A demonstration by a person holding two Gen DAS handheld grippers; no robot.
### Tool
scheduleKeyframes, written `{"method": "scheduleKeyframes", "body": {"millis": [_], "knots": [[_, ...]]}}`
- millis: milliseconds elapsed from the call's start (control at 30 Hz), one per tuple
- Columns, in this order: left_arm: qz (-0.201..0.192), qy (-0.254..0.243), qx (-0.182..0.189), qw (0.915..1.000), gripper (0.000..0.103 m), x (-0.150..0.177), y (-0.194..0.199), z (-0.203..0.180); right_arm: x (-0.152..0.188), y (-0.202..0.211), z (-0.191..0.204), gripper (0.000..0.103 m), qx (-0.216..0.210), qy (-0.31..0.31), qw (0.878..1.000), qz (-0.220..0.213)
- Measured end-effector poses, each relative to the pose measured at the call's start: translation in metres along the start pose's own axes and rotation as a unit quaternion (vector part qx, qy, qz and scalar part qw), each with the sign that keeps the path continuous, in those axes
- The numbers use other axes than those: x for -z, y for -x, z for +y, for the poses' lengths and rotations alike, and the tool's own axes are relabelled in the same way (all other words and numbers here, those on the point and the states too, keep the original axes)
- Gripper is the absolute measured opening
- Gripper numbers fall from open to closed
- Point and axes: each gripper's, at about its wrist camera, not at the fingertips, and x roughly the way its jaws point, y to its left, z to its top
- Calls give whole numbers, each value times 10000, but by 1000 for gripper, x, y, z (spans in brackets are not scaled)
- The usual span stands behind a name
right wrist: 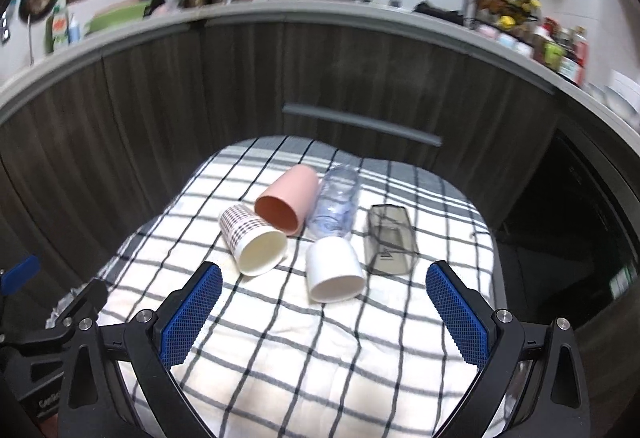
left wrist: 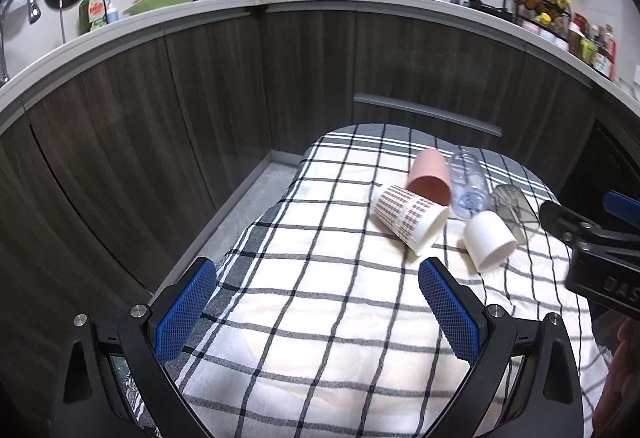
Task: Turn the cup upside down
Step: 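Move the right gripper to the houndstooth paper cup and close on it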
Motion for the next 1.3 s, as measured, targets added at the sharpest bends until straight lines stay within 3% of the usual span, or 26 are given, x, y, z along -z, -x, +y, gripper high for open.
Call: {"method": "scheduleKeyframes", "body": {"millis": [300,533,600,1033,1167,1300], "knots": [[337,588,-134,9976,103,-20,-35,15,-46,-67,31,102,-308,788,9911,1028],[508,840,-514,9938,103,-28,-54,19,-75,-112,59,102,-448,1510,9750,1567],[585,914,-605,9923,103,-28,-59,22,-79,-130,72,102,-516,1792,9643,1879],[1193,1217,-814,9820,103,-17,-107,39,-72,-207,127,102,-349,2824,9157,2838],[1305,1249,-875,9796,103,-15,-119,41,-67,-224,130,102,-312,2911,9065,3041],[1385,1281,-991,9770,103,-13,-129,46,-62,-235,130,103,-192,2931,9052,3073]]}}
